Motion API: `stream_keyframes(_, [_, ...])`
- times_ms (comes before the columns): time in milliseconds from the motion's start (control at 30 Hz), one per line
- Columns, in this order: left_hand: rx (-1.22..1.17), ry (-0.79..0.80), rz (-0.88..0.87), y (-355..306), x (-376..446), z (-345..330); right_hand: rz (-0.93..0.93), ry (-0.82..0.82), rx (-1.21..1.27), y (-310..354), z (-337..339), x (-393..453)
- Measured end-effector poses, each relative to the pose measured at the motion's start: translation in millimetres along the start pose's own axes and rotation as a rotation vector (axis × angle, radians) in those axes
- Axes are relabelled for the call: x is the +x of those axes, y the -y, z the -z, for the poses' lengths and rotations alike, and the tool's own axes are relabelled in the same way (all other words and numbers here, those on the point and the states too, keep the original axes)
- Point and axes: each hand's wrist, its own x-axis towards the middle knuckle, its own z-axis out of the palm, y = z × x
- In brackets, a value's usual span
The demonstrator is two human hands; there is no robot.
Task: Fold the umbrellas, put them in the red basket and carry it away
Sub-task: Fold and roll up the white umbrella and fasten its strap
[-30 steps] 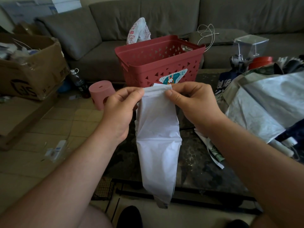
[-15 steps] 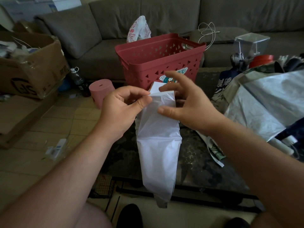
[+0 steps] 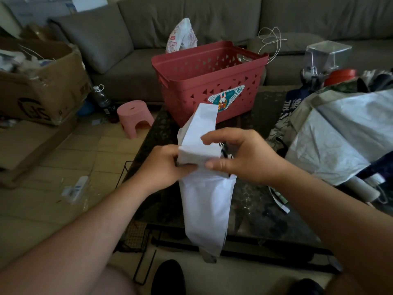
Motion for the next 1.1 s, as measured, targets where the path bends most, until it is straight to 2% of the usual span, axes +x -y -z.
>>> stream_keyframes(100, [0.076,0.087,-0.042,5.6,-1.9,-0.6,0.116,0.163,-0.447,-21.2,-5.5,-8.4])
stream_keyframes(167, [0.105,0.11,-0.041,8.4,-5.3,-2.3,0.153,0.229,-0.575,-40.1,-11.9,-14.9])
stream_keyframes(333, [0.342,0.116,-0.273,29.2,-15.2,-19.4,0.309,0.209,-0.679,-62.0,-23.7,-34.7])
stream_keyframes(567, [0.388,0.159,-0.26,34.2,-25.4,-25.0,0.127,0.334,-0.918,-64.7,-26.7,-69.6])
stream_keyframes(733, [0.353,0.211,-0.297,25.6,-34.0,-27.8,0.095,0.182,-0.914,-61.6,-25.9,-78.3])
stream_keyframes(833, [0.293,0.243,-0.248,21.4,-34.7,-25.6,0.121,0.195,-0.965,-58.6,-25.0,-77.7])
stream_keyframes(933, [0.28,0.354,-0.163,18.8,-36.1,-23.1,0.146,0.273,-1.004,-61.0,-28.0,-76.7])
stream_keyframes(1100, [0.366,0.602,-0.179,13.3,-47.6,-25.4,0.111,0.41,-1.02,-67.9,-28.2,-76.6])
